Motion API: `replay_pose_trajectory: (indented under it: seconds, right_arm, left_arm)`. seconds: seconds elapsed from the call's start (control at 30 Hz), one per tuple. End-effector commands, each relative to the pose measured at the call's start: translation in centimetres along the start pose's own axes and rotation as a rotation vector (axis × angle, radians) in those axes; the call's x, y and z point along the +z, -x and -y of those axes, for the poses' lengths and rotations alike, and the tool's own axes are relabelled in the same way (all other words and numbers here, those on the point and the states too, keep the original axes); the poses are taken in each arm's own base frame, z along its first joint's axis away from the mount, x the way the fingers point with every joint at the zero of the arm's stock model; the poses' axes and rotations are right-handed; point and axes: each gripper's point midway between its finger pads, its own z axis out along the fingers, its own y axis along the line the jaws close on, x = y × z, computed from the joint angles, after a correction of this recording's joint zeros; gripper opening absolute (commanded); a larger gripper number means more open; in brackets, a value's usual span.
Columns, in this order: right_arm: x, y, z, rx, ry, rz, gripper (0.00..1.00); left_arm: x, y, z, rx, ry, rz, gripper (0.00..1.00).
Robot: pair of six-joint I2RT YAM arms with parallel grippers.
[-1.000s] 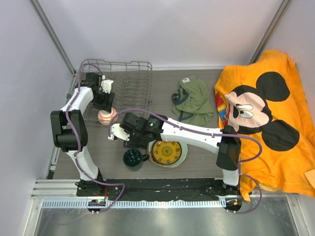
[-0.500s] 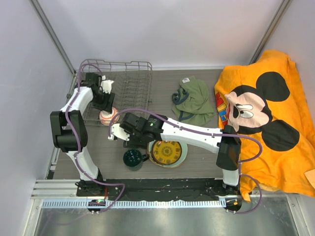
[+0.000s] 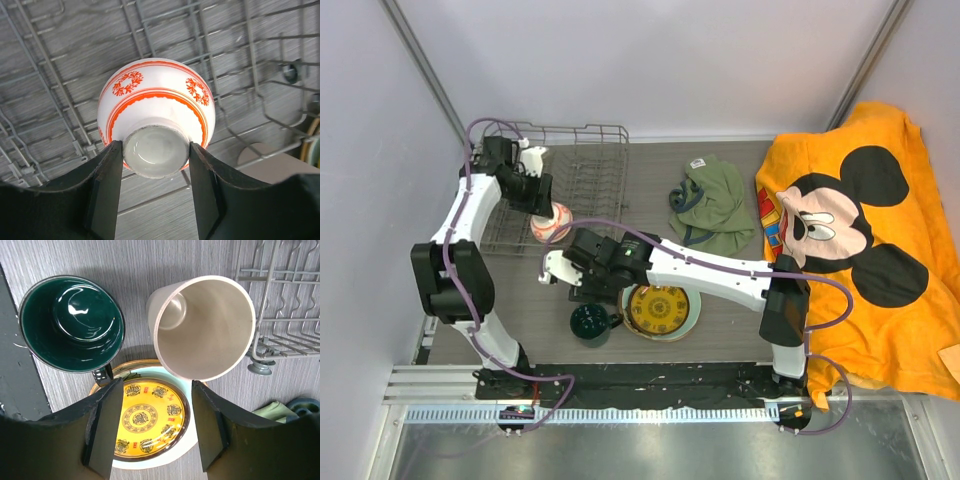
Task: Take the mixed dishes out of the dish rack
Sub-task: Pick up the bowl from the dish rack.
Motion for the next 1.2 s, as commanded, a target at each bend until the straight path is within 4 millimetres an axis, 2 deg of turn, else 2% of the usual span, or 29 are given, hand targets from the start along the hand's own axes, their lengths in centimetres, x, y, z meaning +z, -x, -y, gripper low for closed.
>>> replay_pose_trajectory:
  seconds: [0.0, 0.2, 0.3, 0.43, 0.47, 0.57, 0.67, 0.7, 0.87, 0.9, 1.07, 1.17]
  right_arm:
    - [-4.9, 3.3, 1.7, 0.035, -0.045, 0.153, 0.61]
    - [-7.5, 4.6, 3.4, 0.05, -0.097, 0.21, 0.63]
    - [-9.2, 5.3, 5.1, 0.073, -0.142, 0.251, 0.65]
    - [-11.3, 5.8, 8.4, 0.149, -0.189, 0.316, 0.66]
    - [-11.7, 5.6, 10.1, 0.191, -0.2, 0.344, 0.66]
    - [-12.8, 5.0, 13.3, 0.284, -0.223, 0.412, 0.66]
    - [-13.7, 4.8, 15.2, 0.339, -0.224, 0.485, 0.66]
    - [-14.0, 4.2, 16.4, 0.362, -0.234, 0.506, 0.66]
    - [-13.7, 3.0, 19.0, 0.43, -0.237, 0.559, 0.66]
    - [-13.7, 2.2, 20.1, 0.48, -0.235, 0.568, 0.66]
    - [-12.5, 2.2, 21.3, 0.594, -0.054, 0.671, 0.66]
    - [-12.1, 2.6, 21.0, 0.67, 0.067, 0.723, 0.65]
  left_arm:
    - [-3.7, 3.8, 2.5, 0.011, -0.07, 0.155, 0.0]
    - [-4.6, 4.4, 3.8, -0.003, -0.139, 0.186, 0.0]
    - [-5.1, 4.9, 4.6, -0.014, -0.182, 0.204, 0.0]
    - [-5.9, 5.4, 6.1, -0.027, -0.264, 0.236, 0.0]
    - [-6.2, 5.5, 6.4, -0.035, -0.284, 0.243, 0.0]
    - [-7.1, 6.0, 7.9, -0.059, -0.39, 0.272, 0.0]
    - [-7.9, 6.4, 9.0, -0.077, -0.469, 0.291, 0.0]
    - [-8.1, 6.5, 9.1, -0.081, -0.48, 0.296, 0.0]
    - [-8.8, 7.0, 9.7, -0.097, -0.562, 0.33, 0.0]
    - [-8.8, 6.9, 9.8, -0.13, -0.581, 0.322, 0.0]
    - [-9.3, 7.0, 9.7, -0.172, -0.632, 0.331, 0.0]
    - [-9.6, 7.1, 9.6, -0.174, -0.637, 0.344, 0.0]
